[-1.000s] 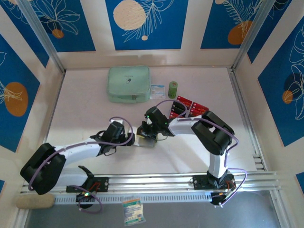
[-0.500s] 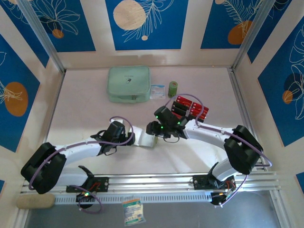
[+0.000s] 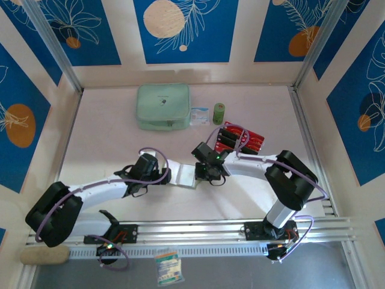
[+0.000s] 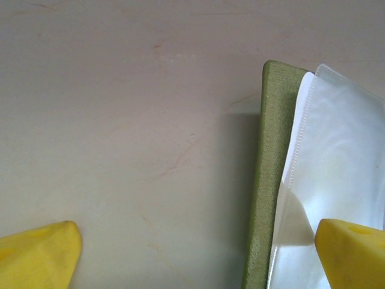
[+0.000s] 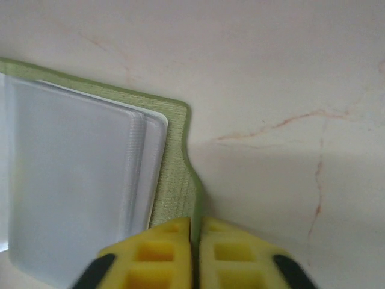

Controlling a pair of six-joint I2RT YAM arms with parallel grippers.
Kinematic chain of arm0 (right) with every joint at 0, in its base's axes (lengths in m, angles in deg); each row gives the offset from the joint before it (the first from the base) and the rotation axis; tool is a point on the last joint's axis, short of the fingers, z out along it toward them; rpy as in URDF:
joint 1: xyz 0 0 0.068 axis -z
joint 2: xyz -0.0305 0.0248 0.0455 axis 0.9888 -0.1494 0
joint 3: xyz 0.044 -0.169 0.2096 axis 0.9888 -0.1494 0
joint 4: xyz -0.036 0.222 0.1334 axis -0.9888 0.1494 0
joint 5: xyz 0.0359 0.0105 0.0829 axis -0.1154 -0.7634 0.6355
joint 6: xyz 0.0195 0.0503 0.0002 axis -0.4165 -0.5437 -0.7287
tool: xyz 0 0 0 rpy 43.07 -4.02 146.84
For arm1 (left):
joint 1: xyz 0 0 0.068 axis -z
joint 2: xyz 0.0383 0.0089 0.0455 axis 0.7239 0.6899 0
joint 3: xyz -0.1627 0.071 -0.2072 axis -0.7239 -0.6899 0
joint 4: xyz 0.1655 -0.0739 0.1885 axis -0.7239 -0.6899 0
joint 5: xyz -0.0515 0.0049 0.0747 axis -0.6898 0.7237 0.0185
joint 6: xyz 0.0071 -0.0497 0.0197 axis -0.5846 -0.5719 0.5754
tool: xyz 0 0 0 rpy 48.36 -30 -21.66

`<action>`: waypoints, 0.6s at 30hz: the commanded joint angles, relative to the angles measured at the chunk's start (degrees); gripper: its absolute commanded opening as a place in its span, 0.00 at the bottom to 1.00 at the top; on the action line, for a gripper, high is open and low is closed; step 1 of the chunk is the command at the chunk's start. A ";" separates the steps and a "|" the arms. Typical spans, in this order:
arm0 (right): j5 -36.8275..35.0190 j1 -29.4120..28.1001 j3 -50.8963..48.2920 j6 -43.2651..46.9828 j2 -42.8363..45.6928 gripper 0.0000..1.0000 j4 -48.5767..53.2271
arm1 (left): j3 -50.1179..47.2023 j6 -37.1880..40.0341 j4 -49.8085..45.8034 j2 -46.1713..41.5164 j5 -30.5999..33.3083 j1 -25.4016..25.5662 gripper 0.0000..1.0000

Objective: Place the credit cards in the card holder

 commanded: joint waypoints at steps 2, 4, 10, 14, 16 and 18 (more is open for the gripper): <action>-0.18 0.22 2.00 3.47 2.02 0.00 1.14 | 2.09 -0.41 -2.55 -2.53 -1.63 0.10 1.00; 0.16 0.27 2.65 4.52 2.69 0.00 1.76 | 2.86 -0.20 -3.16 -3.37 -2.10 0.14 1.00; 0.43 0.26 4.28 6.56 2.94 0.00 2.94 | 6.63 0.91 -4.87 -3.59 -3.81 0.12 1.00; 0.71 0.19 4.32 7.15 3.03 0.00 2.74 | 9.73 2.55 -6.27 -2.31 -4.48 0.15 1.00; 0.73 0.22 4.22 7.33 3.16 0.00 2.62 | 11.08 3.80 -6.85 -1.44 -4.90 0.25 1.00; 0.78 0.23 4.08 7.51 3.30 0.00 2.61 | 12.19 4.92 -7.43 -0.25 -5.26 0.33 1.00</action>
